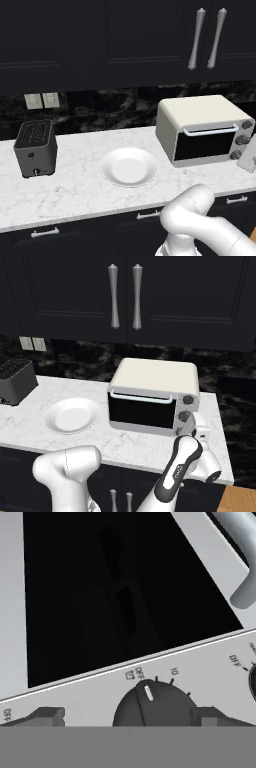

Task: Pick up the kebab skewer and baguette bread, and place them inside the toaster oven. Close the toaster oven door and start by setting the timer.

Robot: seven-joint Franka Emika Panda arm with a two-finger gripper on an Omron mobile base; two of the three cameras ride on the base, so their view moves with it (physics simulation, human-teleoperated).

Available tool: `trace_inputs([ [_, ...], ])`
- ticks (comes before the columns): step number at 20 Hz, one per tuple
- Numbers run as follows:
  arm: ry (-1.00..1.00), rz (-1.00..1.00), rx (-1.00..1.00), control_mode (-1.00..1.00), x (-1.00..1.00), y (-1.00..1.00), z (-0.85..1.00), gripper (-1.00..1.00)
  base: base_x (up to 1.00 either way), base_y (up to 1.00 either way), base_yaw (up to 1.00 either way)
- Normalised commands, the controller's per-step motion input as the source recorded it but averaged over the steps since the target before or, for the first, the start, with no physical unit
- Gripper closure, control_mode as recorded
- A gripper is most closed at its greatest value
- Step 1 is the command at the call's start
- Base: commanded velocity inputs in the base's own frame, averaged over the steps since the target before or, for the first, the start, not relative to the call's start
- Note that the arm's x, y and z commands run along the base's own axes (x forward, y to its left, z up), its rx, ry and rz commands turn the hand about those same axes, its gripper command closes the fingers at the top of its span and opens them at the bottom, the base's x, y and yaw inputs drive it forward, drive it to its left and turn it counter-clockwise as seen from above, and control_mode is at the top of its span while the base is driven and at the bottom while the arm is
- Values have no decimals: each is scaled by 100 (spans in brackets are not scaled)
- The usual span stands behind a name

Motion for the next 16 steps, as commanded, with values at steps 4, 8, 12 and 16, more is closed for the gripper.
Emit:
trace_inputs([
  [4, 0, -5, 0, -100, 43, 1, -3, -100, 0, 0, 0],
  [8, -1, -3, 0, -100, 17, -4, 0, -100, 0, 0, 0],
  [12, -1, -2, 0, -100, 0, -4, 0, -100, 0, 0, 0],
  [16, -5, -4, 0, -100, -15, 0, 0, -100, 0, 0, 0],
])
